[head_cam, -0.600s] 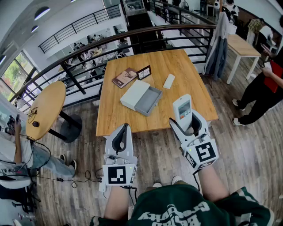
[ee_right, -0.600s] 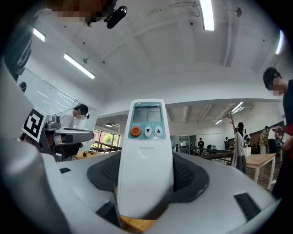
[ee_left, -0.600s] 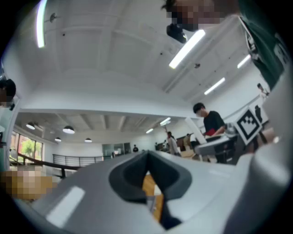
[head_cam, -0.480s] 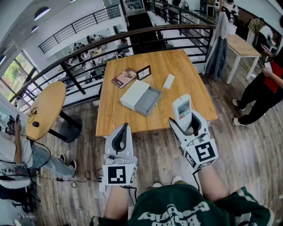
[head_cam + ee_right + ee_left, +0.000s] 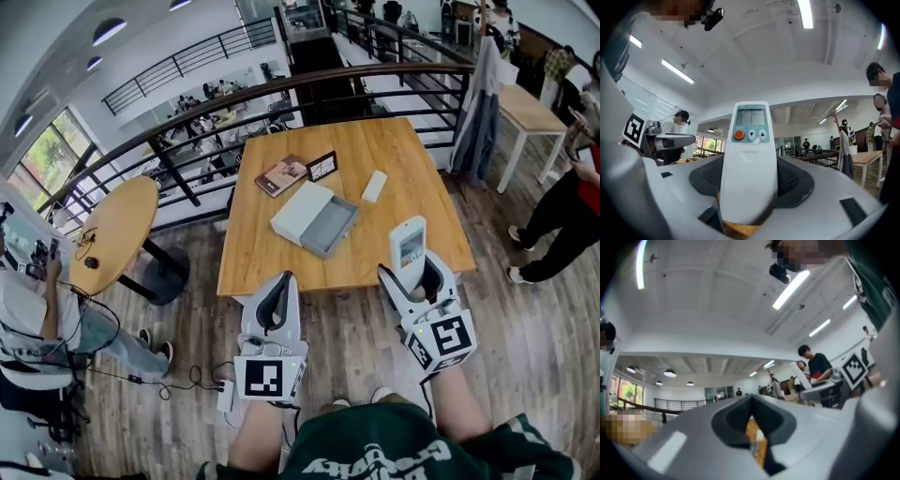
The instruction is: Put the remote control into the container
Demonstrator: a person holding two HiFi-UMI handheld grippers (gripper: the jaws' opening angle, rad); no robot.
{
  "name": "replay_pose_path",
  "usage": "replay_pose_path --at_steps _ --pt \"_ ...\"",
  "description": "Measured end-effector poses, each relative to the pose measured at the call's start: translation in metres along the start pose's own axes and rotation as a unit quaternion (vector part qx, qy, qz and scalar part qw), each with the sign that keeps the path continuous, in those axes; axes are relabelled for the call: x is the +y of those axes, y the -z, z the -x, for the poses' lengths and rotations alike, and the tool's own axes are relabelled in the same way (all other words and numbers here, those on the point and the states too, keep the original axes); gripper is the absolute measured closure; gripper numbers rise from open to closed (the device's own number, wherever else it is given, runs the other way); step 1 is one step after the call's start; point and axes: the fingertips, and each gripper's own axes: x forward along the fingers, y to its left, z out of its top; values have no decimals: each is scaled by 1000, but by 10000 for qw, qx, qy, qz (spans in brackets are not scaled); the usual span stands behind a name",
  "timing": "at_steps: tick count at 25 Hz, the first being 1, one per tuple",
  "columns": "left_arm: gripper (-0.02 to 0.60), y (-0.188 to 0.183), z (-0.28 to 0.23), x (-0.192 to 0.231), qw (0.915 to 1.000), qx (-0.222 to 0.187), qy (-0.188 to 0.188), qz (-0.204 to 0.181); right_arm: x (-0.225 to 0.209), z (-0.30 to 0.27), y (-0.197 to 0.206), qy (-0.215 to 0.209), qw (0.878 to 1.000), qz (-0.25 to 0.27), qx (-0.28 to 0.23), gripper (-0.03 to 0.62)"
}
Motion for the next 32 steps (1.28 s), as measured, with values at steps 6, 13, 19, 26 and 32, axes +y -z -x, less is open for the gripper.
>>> replay_pose_path --at_steps 6,13,19,26,32 --pt "581 -5 -6 -13 9999 30 -137 -70 -11 6 2 -159 9998 -68 -56 298" --pt "581 -2 -20 -41 9998 71 -162 51 -37 16 12 -267 9993 -233 -138 298" --pt "581 -5 -31 -62 9998 153 -114 14 -48 32 15 -329 9988 -335 -134 298" --pt "581 -13 -36 -80 9999 106 -29 -72 -55 43 16 -207 9996 105 -133 298" --pt "581 -9 -40 -76 9999 85 -39 -139 -51 34 17 -290 9994 116 -170 298"
